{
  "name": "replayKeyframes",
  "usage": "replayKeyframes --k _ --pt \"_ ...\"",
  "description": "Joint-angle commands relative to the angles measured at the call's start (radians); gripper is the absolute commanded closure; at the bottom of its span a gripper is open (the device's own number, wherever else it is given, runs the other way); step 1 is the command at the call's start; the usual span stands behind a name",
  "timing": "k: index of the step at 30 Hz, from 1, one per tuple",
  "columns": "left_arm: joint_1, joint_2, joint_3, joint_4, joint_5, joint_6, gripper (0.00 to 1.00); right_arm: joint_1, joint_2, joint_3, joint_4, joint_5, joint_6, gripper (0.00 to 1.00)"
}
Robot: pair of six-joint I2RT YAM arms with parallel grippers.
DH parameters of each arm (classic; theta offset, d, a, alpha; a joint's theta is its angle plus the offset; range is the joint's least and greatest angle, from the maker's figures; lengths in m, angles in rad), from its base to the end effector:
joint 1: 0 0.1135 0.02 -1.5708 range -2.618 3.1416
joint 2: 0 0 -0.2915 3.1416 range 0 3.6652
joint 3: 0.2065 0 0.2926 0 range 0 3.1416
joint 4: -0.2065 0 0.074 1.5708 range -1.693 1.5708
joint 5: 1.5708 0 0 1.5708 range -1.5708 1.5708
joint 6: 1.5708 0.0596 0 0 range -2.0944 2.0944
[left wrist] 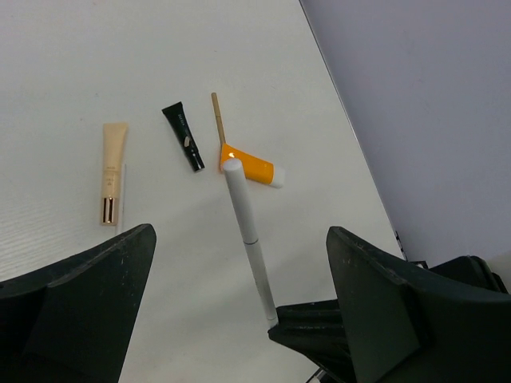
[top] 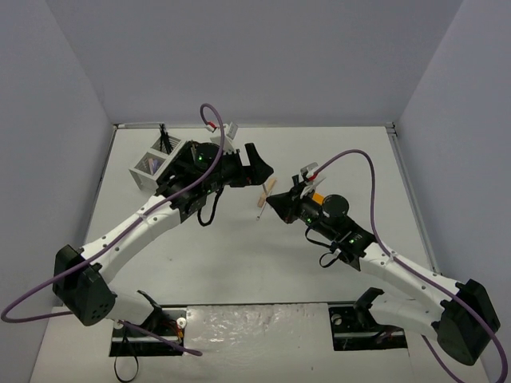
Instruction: Organize the makeup
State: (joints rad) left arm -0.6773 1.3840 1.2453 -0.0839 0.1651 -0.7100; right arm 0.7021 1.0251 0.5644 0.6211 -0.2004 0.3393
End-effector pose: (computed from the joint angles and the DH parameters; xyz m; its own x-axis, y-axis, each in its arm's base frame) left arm 0.2957 -0.2504 0.3904 -0.6148 -0.3306 -0.7160 0.4514 0.5969 -0.6633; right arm 0.2081 0.1916 0.3102 -0.1456 0.3041 -0.9415 -0.7789 0.5516 0.2986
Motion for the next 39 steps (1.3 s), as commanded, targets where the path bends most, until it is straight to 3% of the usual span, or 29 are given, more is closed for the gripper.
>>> replayKeyframes --k 1,4,6,11,13,15,17,19,21,26,33,39 --pt "-0.015 0.004 0.066 0.114 -0.027 -0.025 0.37 0.007 0.007 0.022 0.133 -0.030 0.014 1.00" --pt "-0.018 0.007 0.068 0.120 -0.031 -0.023 0.58 0.006 0.015 0.022 0.134 -0.025 0.005 1.00" --pt "-0.019 0.012 0.069 0.118 -0.032 -0.023 0.77 0.007 0.024 0.022 0.132 -0.022 0.000 0.99" --pt "-0.019 0.022 0.070 0.119 -0.025 -0.024 0.99 0.005 0.036 0.026 0.133 -0.008 -0.012 0.93" --pt "-0.019 0.025 0.072 0.120 -0.028 -0.019 1.00 0.005 0.043 0.035 0.118 -0.002 -0.018 0.80" --pt "-0.019 0.026 0.076 0.114 -0.039 -0.001 1.00 0.004 0.051 0.045 0.098 0.006 -0.027 0.51" --pt "-0.017 0.026 0.096 0.090 -0.091 0.033 1.00 0.004 0.048 0.052 0.065 0.024 -0.031 0.34" --pt "-0.015 0.026 0.115 0.027 -0.139 0.100 1.00 0.002 0.037 0.055 0.028 0.056 -0.034 0.18" --pt "0.000 0.032 0.151 0.002 -0.254 0.199 1.00 0.002 0.017 0.053 -0.018 0.109 -0.044 0.10" --pt "0.091 0.063 0.217 0.017 -0.470 0.420 1.00 0.000 -0.036 0.040 -0.094 0.199 -0.063 0.05" --pt "0.281 0.199 0.292 0.120 -0.456 0.547 1.00 -0.004 -0.070 0.015 -0.153 0.260 -0.066 0.04" --pt "0.369 0.315 0.319 0.166 -0.413 0.546 0.94 -0.005 -0.083 0.015 -0.204 0.295 -0.078 0.05"
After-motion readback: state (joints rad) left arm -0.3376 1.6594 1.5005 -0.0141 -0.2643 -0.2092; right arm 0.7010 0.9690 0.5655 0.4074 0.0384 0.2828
